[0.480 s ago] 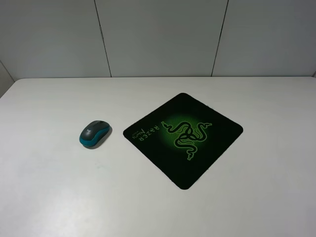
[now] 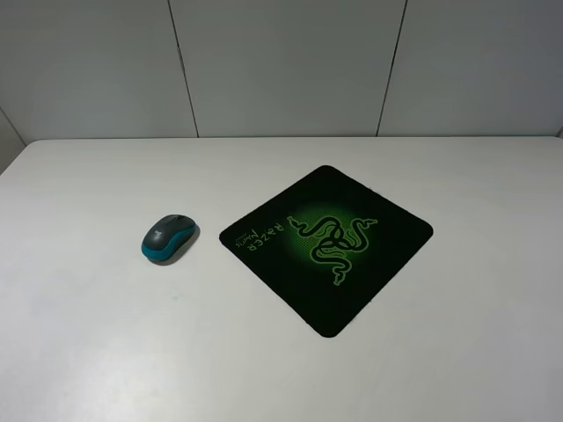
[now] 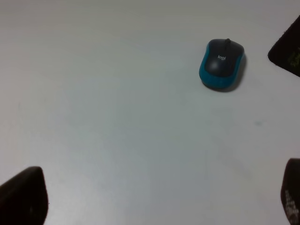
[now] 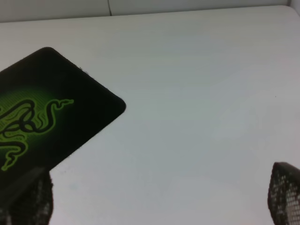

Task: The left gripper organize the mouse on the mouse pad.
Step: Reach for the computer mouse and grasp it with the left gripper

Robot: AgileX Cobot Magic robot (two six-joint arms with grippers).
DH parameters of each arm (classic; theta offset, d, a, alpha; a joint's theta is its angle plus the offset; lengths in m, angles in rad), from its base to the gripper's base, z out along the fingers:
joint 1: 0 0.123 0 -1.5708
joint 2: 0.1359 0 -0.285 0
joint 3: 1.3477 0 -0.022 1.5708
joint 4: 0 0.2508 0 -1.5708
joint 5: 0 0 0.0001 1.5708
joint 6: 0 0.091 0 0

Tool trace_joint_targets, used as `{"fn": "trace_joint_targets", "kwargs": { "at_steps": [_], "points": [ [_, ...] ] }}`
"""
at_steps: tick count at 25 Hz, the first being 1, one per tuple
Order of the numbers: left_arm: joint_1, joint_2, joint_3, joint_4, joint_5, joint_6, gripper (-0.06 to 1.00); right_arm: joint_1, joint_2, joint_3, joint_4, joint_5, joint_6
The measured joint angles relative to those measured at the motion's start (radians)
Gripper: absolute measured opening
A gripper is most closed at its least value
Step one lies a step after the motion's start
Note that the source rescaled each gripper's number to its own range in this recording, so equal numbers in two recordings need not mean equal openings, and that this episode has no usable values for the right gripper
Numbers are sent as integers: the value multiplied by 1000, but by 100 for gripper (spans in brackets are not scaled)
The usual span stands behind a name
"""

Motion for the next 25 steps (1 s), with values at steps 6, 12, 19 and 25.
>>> {"fn": "trace_joint_targets", "kwargs": {
  "at_steps": [6, 12, 19, 25],
  "points": [
    [0, 0, 0, 0, 0, 0, 100, 0, 0, 0, 0, 0, 0],
    [0, 0, -3, 0, 1, 0, 100, 0, 0, 0, 0, 0, 0],
    [0, 86, -124, 0, 49, 0, 100, 0, 0, 0, 0, 0, 0],
    [0, 313, -264, 0, 53, 0, 100, 0, 0, 0, 0, 0, 0]
  ]
}}
